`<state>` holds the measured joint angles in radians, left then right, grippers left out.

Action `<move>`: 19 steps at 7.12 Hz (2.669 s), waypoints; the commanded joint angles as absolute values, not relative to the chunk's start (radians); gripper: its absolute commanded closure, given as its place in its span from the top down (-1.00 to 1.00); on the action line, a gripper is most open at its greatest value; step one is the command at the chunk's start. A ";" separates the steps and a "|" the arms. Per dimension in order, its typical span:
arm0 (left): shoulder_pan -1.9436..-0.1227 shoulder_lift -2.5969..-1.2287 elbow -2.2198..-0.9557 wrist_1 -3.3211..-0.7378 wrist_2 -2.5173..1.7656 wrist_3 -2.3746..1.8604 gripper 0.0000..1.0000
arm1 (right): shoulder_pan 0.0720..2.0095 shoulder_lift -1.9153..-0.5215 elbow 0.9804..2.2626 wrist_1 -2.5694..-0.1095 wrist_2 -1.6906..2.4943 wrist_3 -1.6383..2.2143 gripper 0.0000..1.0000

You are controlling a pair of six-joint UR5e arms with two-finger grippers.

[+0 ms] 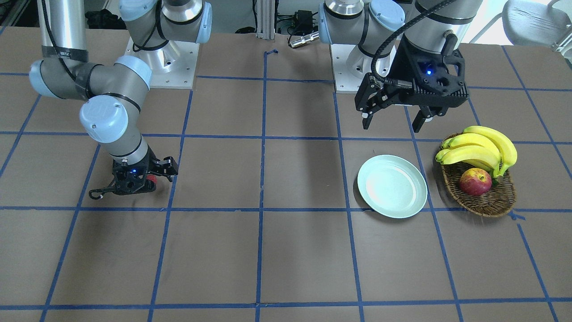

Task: Collect all strawberries into plate
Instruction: 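Reach the right gripper down to the strawberries and grasp one, then carry the strawberry with the right gripper toward the table middle and release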

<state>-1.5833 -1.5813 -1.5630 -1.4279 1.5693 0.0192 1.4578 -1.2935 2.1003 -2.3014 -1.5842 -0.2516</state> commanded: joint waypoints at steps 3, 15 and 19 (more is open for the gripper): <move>-1.572 -1.580 -1.585 -1.407 1.575 0.018 1.00 | 1.440 -1.287 2.105 -2.301 -1.582 -0.259 -0.65; -1.549 -1.563 -1.589 -1.419 1.575 0.031 1.00 | 2.002 -1.063 1.744 -2.293 -1.437 0.727 -0.61; -1.545 -1.557 -1.591 -1.430 1.577 0.032 1.00 | 2.002 -1.063 1.772 -2.281 -1.476 0.674 1.00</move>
<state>-1.5454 -1.5565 -1.5901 -1.4284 1.5769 0.0310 2.0013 -1.0592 1.7707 -2.2853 -1.4642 0.6863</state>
